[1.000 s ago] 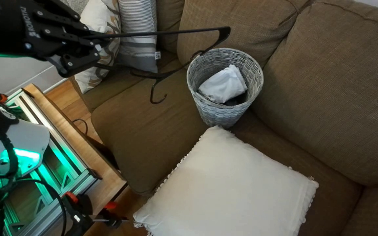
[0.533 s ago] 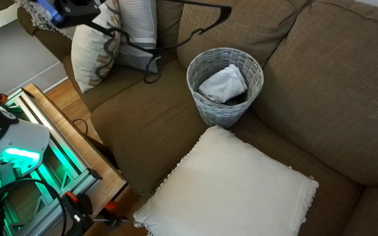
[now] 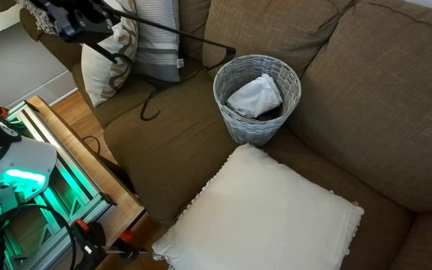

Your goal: Put the hanger in the basket

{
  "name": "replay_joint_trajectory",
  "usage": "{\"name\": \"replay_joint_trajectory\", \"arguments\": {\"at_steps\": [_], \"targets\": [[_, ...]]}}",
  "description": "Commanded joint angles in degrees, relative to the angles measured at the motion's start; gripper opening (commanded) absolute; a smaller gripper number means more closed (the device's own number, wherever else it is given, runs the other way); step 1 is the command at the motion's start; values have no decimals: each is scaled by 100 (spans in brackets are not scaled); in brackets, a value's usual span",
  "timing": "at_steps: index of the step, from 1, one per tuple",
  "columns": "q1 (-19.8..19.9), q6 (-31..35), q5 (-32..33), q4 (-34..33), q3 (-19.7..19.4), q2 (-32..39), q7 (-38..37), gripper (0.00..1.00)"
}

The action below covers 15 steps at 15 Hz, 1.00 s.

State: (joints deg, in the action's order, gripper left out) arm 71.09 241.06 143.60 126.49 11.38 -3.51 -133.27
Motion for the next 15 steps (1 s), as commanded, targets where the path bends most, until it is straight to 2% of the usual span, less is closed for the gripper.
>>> {"name": "replay_joint_trajectory", "arguments": {"at_steps": [1, 3, 6, 9, 11, 12, 14, 15], "targets": [[812, -225, 106, 63, 1320, -13, -672, 2], [1045, -361, 54, 59, 1779, -162, -867, 2], [1598, -190, 23, -187, 2531, -57, -1248, 2], [2082, -298, 5, -610, 2844, 282, -2055, 2], [2083, -178, 80, -1085, 2781, 1007, -2397, 2], [826, -282, 27, -584, 1603, 209, -2100, 6], [946, -234, -91, -809, 1561, 518, -2089, 6], [983, -214, -136, -868, 1560, 663, -2049, 2]]}}
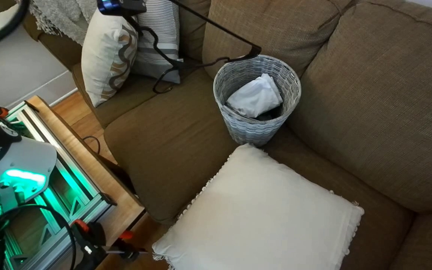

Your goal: Put the hanger in the basket

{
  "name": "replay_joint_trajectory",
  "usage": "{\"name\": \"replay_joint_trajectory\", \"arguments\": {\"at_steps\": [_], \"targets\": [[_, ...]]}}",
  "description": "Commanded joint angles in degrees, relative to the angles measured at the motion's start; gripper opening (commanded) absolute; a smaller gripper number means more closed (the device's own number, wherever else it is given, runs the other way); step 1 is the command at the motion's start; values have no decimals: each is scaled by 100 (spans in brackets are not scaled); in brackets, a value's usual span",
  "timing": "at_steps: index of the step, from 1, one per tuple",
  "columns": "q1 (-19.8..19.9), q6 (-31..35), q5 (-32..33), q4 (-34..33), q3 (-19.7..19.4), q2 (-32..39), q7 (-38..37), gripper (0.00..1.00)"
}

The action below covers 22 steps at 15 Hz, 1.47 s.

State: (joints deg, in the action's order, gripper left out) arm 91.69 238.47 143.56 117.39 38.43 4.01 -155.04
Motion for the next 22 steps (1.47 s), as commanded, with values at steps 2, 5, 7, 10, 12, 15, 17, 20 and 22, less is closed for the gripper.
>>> {"name": "replay_joint_trajectory", "arguments": {"at_steps": [2, 5, 7, 10, 12, 15, 17, 20, 22], "targets": [[-1286, 20, -619, 718, -1832, -404, -21, 2], [-2460, -167, -801, 788, -3020, -304, -455, 2], [-2894, -585, -1080, 1166, -3683, -118, -148, 2], [-3555, -1216, -1556, 1272, -4353, 371, -148, 2], [-4000, -1484, -2013, 1289, -4669, 654, -219, 2], [-4540, -1523, -2854, 1453, -5048, 852, -264, 2], [-5093, -1445, -3396, 1545, -5552, 1028, -221, 2], [-5807, -1582, -3992, 1720, -6214, 1299, -211, 32], [-6207, -1587, -4371, 1936, -6621, 1366, -213, 46]]}}
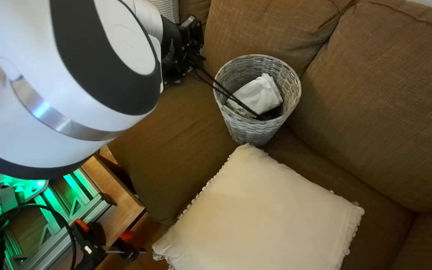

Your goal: Put the hanger in the basket

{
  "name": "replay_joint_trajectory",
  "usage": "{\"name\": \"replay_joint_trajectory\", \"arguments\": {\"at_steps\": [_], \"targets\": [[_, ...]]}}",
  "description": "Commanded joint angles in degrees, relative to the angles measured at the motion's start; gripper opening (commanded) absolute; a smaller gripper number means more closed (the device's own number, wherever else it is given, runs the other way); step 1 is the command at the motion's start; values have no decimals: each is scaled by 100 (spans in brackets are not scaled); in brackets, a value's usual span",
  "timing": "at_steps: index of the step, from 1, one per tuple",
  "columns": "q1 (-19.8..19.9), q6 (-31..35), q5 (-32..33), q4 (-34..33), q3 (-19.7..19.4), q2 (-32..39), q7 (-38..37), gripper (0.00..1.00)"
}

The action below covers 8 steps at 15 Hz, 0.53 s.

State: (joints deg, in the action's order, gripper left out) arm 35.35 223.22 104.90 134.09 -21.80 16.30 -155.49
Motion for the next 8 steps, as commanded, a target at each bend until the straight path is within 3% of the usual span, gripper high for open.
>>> {"name": "replay_joint_trajectory", "arguments": {"at_steps": [1, 2, 3, 4, 7, 8], "targets": [[-733, -73, -699, 396, -761, 147, -168, 52], [-852, -122, -907, 587, -885, 51, -170, 61], [-544, -282, -1037, 748, -573, -83, -170, 68], [-884, -230, -1282, 909, -937, -179, -169, 77], [-790, -228, -1585, 1186, -881, -679, -188, 98], [-766, -206, -1548, 1235, -901, -946, -186, 100]]}}
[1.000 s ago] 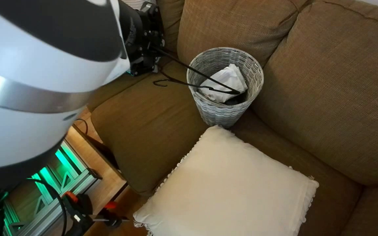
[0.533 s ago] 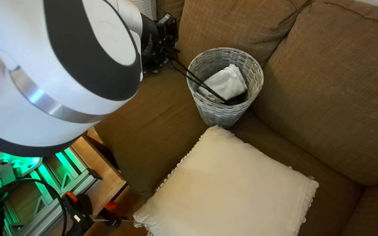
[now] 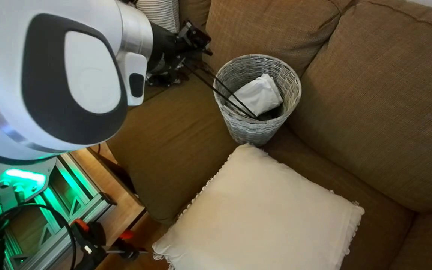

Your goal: Put the hanger in the basket

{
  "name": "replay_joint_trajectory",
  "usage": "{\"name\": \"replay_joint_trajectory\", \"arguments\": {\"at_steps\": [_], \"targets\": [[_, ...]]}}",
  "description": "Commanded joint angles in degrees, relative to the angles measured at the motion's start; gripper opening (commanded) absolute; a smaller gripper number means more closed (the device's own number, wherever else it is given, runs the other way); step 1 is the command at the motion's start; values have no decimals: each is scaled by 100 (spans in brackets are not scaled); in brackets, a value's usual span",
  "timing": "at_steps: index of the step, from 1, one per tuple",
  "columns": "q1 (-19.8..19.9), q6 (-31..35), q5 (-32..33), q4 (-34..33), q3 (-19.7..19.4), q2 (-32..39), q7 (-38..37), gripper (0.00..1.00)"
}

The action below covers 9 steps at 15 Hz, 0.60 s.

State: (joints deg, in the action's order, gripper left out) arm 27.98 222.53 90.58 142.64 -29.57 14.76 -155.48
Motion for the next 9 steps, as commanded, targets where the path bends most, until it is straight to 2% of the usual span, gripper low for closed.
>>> {"name": "replay_joint_trajectory", "arguments": {"at_steps": [1, 4, 7, 8, 9], "targets": [[-18, -143, -112, 408, -129, -999, -186, 100], [17, -112, 317, 401, -176, -1769, -187, 100], [15, -63, 1497, 93, -53, -2639, -343, 100], [3, 26, 859, 126, -83, -1984, 1, 100], [6, 17, 948, 115, -80, -2195, -18, 100]]}}
